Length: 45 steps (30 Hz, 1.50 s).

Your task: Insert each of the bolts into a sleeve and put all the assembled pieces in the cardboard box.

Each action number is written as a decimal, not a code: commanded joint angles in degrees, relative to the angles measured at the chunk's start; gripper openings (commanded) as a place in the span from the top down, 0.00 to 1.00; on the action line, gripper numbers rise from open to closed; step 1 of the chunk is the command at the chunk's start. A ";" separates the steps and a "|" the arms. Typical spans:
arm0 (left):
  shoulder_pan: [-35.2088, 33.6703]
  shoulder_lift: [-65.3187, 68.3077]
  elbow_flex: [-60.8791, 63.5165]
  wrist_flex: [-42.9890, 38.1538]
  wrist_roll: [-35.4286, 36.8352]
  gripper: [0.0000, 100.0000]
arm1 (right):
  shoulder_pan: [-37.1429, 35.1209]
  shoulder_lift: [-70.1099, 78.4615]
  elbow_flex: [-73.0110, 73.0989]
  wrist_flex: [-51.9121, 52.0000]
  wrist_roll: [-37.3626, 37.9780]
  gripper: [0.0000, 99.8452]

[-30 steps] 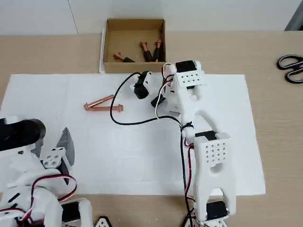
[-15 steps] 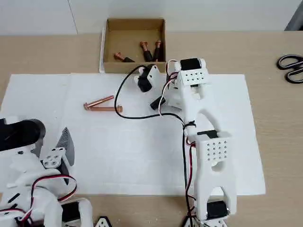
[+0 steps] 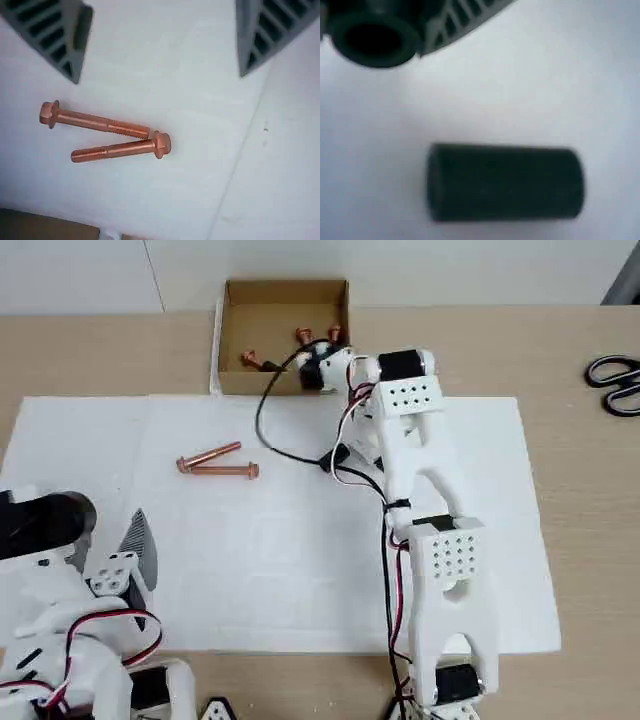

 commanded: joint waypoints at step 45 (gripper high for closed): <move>-0.09 -0.18 -0.04 -0.09 0.09 0.81 | -0.04 3.65 6.77 0.92 -29.01 0.82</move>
